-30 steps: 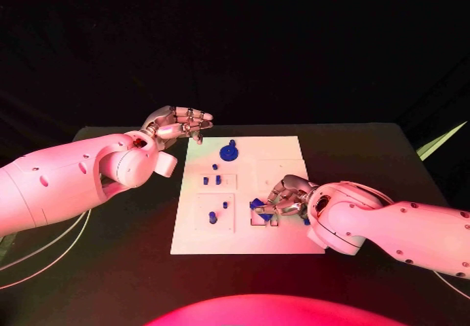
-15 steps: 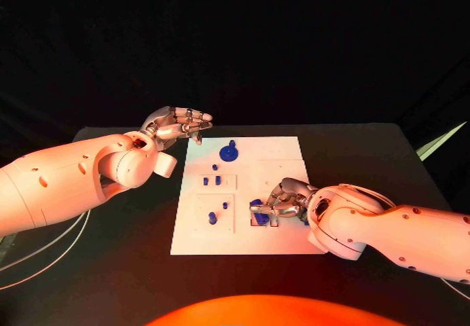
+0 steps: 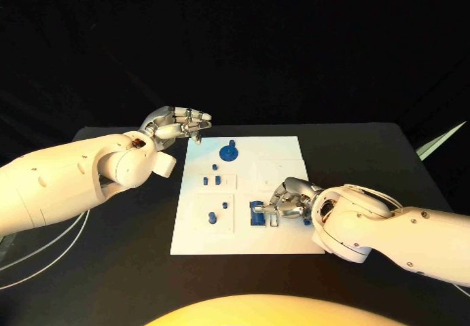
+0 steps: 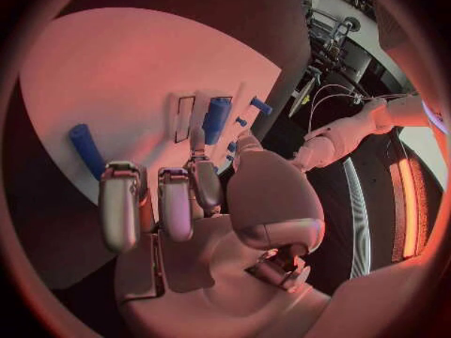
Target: Assemble the parts on the task board
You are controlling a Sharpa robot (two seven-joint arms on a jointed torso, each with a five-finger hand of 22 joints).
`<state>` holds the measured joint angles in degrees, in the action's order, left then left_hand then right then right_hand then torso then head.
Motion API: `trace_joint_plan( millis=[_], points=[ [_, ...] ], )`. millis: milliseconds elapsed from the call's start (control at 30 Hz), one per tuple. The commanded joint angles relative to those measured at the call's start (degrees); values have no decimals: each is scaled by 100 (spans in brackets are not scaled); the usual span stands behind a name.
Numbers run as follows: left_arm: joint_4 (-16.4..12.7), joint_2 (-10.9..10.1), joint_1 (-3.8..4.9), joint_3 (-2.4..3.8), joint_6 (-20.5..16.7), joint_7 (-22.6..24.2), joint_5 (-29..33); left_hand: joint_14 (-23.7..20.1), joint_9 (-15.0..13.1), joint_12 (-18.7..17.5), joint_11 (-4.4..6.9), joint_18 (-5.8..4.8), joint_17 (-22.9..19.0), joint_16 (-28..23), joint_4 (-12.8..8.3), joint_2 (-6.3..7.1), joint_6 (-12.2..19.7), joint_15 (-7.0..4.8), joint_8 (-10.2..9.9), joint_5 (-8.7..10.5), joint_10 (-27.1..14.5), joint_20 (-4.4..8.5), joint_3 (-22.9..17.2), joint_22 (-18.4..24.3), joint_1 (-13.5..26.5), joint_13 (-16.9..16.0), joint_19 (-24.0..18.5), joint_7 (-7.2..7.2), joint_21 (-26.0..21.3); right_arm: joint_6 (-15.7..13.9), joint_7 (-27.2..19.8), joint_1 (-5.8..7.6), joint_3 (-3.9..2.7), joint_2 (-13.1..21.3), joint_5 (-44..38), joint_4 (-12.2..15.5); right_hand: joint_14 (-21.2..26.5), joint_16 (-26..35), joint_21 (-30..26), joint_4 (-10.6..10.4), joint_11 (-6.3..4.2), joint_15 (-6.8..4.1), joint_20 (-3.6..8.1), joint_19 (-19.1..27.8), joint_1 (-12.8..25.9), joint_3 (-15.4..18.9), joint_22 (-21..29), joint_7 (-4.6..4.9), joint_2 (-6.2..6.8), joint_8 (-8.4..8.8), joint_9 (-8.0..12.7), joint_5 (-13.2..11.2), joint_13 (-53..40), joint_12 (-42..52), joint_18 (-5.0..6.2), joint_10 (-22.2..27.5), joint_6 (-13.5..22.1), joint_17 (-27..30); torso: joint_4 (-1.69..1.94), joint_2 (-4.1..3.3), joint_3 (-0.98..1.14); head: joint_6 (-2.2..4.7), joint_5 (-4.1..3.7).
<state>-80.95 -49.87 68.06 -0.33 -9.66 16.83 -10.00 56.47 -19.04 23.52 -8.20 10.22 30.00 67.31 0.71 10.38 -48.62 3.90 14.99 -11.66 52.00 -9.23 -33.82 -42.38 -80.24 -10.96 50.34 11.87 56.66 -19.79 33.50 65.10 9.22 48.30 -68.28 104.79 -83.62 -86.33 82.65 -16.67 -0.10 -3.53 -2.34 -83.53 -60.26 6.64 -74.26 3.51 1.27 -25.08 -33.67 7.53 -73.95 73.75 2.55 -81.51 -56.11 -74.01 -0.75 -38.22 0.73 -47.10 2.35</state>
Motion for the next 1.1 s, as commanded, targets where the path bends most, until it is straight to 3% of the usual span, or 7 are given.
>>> trace_joint_plan(
  millis=[33, 133, 333, 533, 667, 900, 1100],
  points=[
    [-14, 4, 4, 3, 3, 9, 6, -77, 65, 91, -10, 39, -77, -19, 8, -54, 37, 8, 92, -30, -92, -6, 101, 73, 29, -100, -44, -1, -105, 106, -94, -5, 0, 60, -26, 66, -496, -65, 89, 25, -64, -86, 51, -418, -170, 225, -1198, -7, -115, -160, -96, 47, -464, -44, -105, -107, -80, -881, 2, 4, -4, -5, -6],
    [-14, 3, 4, 3, 2, 11, 6, -77, 65, 91, -10, 39, -77, -19, 8, -54, 37, 8, 92, -30, -92, -6, 101, 73, 29, -100, -44, -1, -105, 167, -157, -5, 0, 123, -31, 107, -503, -82, 107, 70, -75, -97, 64, -426, -767, 240, -1219, -19, -109, -153, -117, 55, -494, -32, -110, -130, -74, -925, -1, 6, -2, -2, -1],
    [-22, -7, 3, 1, 1, 23, 6, -77, 65, 91, -10, 39, -77, -19, 8, -54, 37, 8, 92, -30, -92, -6, 101, 73, 29, -100, -44, -1, -105, 107, -231, -5, 1, 279, -116, 151, -508, -91, 109, 107, -79, -101, 69, -429, -1249, 101, -1229, -19, -34, -110, -104, 68, -518, -28, -111, -143, -71, -951, -6, 5, 2, 5, 26],
    [-25, -22, 2, -1, -6, 51, 10, -77, 65, 91, -10, 39, -77, -19, 8, -54, 37, 8, 92, -30, -92, -6, 101, 73, 29, -100, -44, -1, -105, -514, -550, 19, -1, 698, -102, 216, -499, -73, 31, 64, -30, -65, 48, -402, -1426, 46, -1193, 45, 8, 27, -47, 67, -501, -80, -96, -114, 65, -915, -19, 18, -5, 34, -7],
    [-25, -26, 1, -2, -11, 67, 12, -77, 65, 91, -10, 39, -77, -19, 8, -54, 37, 8, 92, -30, -92, -6, 101, 73, 29, -100, -44, -1, -105, -717, -720, 52, -1, 959, -67, 271, -500, -77, 27, 74, -17, -51, 33, -400, -1535, 17, -1194, 59, 31, 61, -32, 67, -505, -84, -96, -108, 72, -929, -18, 10, -5, 84, -71],
    [-36, -21, 0, -4, -3, 81, 17, -79, 67, 102, -10, 38, -80, -16, 11, -57, 43, 9, 102, -30, -95, -6, 100, 76, 30, -101, -43, -1, -109, -624, -703, 65, 2, 1346, -281, 278, -506, -88, 52, 92, -8, -42, 21, -409, -1710, -31, -1212, 68, 64, 109, -8, 68, -511, -90, -101, -102, 65, -958, -26, 7, -5, 120, -214],
    [-49, -19, -1, -4, -2, 91, 19, -79, 67, 102, -10, 38, -80, -16, 11, -57, 43, 9, 102, -30, -95, -6, 100, 76, 30, -101, -43, -1, -109, -484, -557, 13, 17, 1464, -532, 201, -509, -94, 56, 92, -7, -41, 19, -411, -1728, -32, -1214, 70, 78, 117, -5, 66, -506, -99, -102, -98, 64, -970, -37, 5, 5, 124, -236]
  ],
)
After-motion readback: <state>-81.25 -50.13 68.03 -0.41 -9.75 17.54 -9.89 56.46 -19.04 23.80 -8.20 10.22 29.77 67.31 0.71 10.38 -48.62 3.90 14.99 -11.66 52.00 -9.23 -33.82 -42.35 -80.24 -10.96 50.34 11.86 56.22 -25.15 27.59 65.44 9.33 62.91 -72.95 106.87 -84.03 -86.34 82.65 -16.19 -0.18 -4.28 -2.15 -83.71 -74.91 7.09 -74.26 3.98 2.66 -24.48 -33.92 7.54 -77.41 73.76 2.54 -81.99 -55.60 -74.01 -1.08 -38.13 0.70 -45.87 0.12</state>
